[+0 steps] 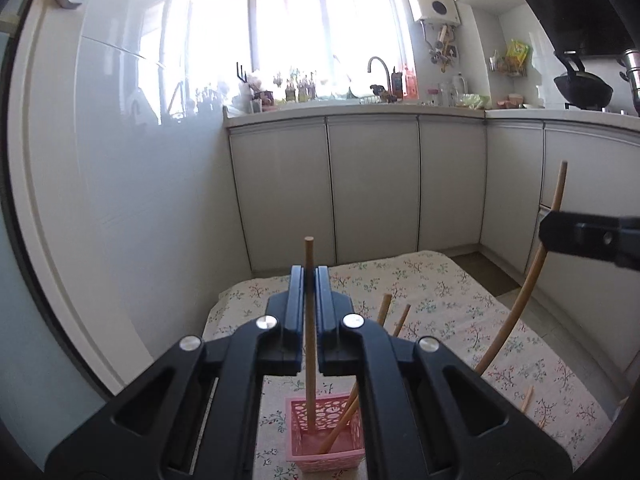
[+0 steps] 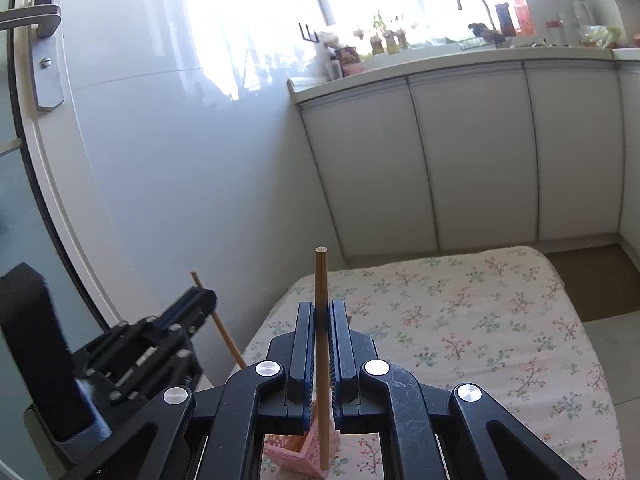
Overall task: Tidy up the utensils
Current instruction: 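Open the left tool over the holder while the right tool releases its chopstick into it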
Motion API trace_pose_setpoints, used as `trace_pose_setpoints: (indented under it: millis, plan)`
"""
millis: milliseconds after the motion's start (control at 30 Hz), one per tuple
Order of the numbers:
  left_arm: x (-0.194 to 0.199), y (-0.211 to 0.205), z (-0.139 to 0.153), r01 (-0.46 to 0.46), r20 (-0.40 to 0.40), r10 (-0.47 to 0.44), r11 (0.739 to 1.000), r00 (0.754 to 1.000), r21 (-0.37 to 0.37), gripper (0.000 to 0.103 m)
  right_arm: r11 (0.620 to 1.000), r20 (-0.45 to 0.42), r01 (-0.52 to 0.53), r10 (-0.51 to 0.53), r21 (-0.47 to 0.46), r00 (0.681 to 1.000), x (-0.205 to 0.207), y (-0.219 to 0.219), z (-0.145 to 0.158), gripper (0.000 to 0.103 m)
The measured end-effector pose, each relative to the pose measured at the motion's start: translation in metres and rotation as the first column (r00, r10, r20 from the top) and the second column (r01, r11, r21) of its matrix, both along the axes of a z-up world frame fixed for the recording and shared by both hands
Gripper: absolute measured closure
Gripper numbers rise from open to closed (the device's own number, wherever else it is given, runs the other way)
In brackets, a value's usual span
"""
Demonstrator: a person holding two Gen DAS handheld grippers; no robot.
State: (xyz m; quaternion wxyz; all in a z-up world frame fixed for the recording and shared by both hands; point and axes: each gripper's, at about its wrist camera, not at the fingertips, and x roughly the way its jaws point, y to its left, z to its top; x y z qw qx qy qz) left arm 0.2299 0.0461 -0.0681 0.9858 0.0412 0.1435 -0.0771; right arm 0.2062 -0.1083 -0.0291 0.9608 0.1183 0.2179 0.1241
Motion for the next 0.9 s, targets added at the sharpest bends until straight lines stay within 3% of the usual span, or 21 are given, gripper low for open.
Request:
trace_pose_setpoints:
  millis: [133, 267, 400, 667, 900]
  plan:
    - [0.008, 0.004, -0.009, 0.031, -0.072, -0.034, 0.999, 0.997, -0.037, 0.093, 1.000, -0.008, 0.000, 0.000, 0.001, 1.000, 0.003, 0.000, -0.004, 0.098]
    - [-0.002, 0.011, 0.002, 0.030, -0.077, -0.036, 0.996, 0.996, -0.086, 0.063, 1.000, -0.006, 0.003, -0.003, 0.015, 1.000, 0.004, -0.001, -0.004, 0.098]
    - [-0.012, 0.019, 0.007, -0.011, -0.103, 0.002, 0.996, 0.995, -0.093, 0.050, 0.999, 0.012, 0.002, -0.002, 0.034, 1.000, 0.007, 0.000, 0.002, 0.098]
    - [-0.007, 0.042, -0.015, -0.126, -0.275, 0.100, 0.989, 0.956, -0.075, 0.042, 0.996, 0.031, -0.017, 0.015, 0.083, 0.999, 0.026, 0.014, -0.003, 0.098]
    - [-0.007, 0.047, -0.025, -0.133, -0.321, 0.105, 0.989, 0.941, -0.069, 0.040, 0.999, -0.013, -0.015, 0.016, 0.042, 1.000, 0.045, 0.028, -0.034, 0.097]
